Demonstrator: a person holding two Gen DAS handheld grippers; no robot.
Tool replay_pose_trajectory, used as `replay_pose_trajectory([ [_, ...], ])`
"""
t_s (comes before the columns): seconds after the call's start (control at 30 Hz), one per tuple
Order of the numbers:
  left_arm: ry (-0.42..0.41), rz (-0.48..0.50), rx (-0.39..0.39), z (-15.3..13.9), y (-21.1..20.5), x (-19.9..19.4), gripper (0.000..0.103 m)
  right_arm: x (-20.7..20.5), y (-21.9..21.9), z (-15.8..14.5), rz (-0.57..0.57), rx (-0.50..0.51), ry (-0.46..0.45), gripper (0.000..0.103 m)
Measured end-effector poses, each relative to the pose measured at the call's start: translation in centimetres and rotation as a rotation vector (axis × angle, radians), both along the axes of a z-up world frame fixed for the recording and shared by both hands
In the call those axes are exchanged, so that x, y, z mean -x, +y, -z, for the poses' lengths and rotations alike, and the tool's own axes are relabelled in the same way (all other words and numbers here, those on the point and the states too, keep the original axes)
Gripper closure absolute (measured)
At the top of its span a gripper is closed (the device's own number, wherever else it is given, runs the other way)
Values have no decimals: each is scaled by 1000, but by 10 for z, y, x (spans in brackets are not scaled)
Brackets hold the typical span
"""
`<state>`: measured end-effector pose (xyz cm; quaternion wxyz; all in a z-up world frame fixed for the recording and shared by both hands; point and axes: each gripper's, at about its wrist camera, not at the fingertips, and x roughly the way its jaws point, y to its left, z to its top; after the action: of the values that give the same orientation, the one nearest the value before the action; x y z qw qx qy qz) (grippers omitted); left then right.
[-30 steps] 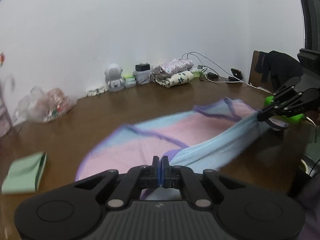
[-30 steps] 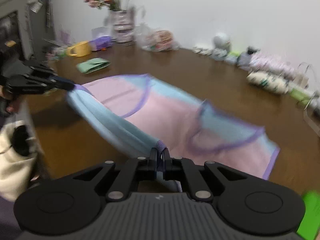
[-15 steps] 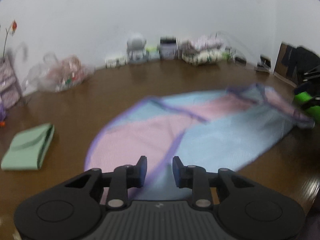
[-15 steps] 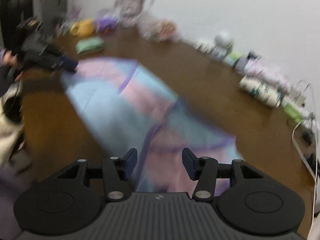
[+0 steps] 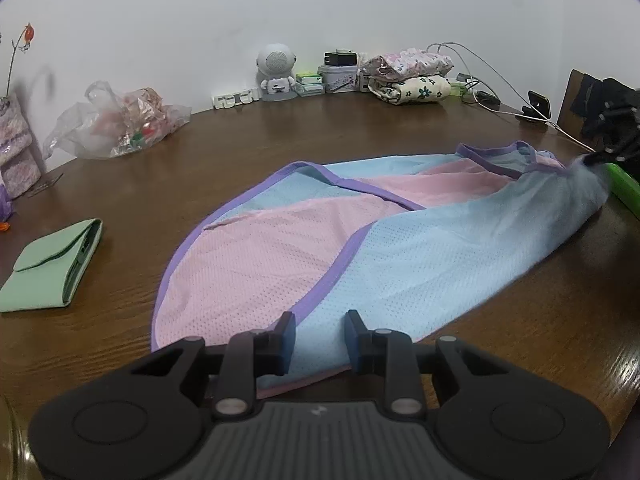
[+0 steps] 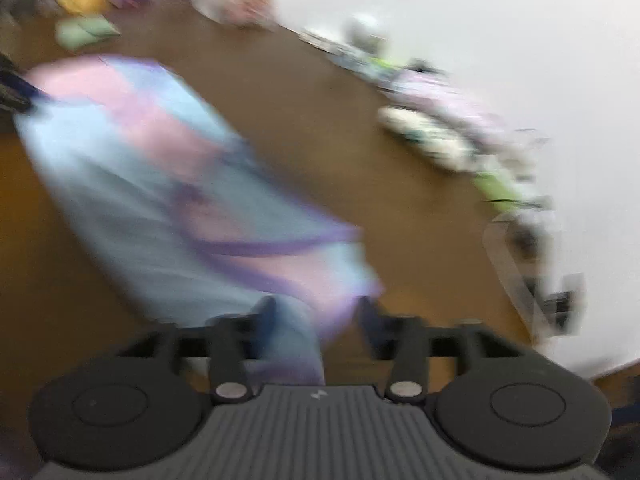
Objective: Fold clothes
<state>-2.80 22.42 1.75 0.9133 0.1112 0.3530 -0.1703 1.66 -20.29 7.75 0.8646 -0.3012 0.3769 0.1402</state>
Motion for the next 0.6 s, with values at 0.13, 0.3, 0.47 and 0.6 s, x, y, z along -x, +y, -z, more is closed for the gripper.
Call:
replay_pose_trajectory([
  [0.13, -7, -15, 2, 0, 4, 2, 77, 1, 2, -3, 49, 50, -69, 58],
  [0.3, -15, -34, 5, 0, 9, 5, 77, 29, 8, -11, -46, -236, 66, 75],
  [0.47, -21, -74, -3, -2, 16, 10, 78, 26, 4, 25, 54, -278, 152, 83],
  [0.6, -122, -127, 98, -38, 27, 25, 76, 28, -5, 25, 164, -279, 129, 82],
])
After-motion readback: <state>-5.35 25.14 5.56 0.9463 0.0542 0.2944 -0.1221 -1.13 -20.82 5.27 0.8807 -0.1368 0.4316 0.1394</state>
